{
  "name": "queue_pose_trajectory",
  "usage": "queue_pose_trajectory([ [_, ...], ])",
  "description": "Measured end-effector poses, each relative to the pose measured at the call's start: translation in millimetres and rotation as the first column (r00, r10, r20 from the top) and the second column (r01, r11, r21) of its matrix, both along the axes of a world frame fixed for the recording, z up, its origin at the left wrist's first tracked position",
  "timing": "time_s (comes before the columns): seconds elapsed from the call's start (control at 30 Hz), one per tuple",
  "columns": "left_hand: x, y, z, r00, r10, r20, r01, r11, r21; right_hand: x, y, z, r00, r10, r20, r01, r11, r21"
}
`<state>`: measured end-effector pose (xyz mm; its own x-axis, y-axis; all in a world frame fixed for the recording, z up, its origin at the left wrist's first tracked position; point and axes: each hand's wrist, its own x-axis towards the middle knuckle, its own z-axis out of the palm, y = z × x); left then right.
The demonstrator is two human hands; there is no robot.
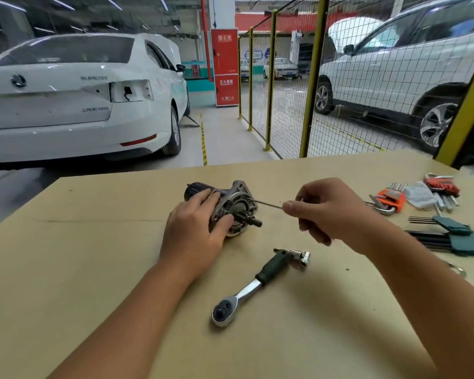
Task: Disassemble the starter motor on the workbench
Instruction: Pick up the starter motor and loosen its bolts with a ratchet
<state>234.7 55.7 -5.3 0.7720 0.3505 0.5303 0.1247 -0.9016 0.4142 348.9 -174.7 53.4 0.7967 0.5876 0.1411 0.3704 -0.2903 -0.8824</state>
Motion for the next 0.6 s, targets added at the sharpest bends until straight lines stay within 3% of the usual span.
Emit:
queue_pose_trajectory([
  [0.1, -0.4, -2.3, 1.8, 1.0, 0.005, 0.016, -0.004, 0.999, -0.043, 29.6, -25.9, -0.9, 0.987, -0.155, 0.035, 0.155, 0.988, 0.011],
  [0.2, 0.7, -5.1, 4.9, 0.999, 0.03, 0.016, -0.029, 0.998, -0.056, 49.8, -41.6, -6.8, 0.963, -0.235, 0.133, 0.26, 0.94, -0.223],
  [0.27, 2.2, -5.8, 5.2, 0.999, 0.049, 0.02, -0.048, 0.997, -0.053, 54.6, -43.3, -12.4, 0.955, -0.19, 0.229, 0.273, 0.867, -0.417],
  [0.33, 3.3, -5.0, 5.4, 0.998, 0.05, 0.036, -0.048, 0.997, -0.065, 55.4, -40.3, -17.4, 0.958, -0.134, 0.253, 0.249, 0.829, -0.502],
  [0.4, 3.9, -4.3, 4.8, 0.998, 0.047, 0.049, -0.044, 0.997, -0.069, 58.0, -42.0, -13.1, 0.946, -0.169, 0.278, 0.285, 0.844, -0.455],
  [0.53, 5.8, -9.9, 0.6, 0.996, 0.064, 0.055, -0.065, 0.998, 0.006, 70.5, -77.0, 12.5, 0.86, -0.42, 0.289, 0.483, 0.852, -0.201],
  [0.6, 6.6, -19.0, -3.7, 0.997, 0.044, 0.069, -0.047, 0.998, 0.043, 74.6, -102.0, 16.8, 0.838, -0.458, 0.295, 0.524, 0.827, -0.203],
])
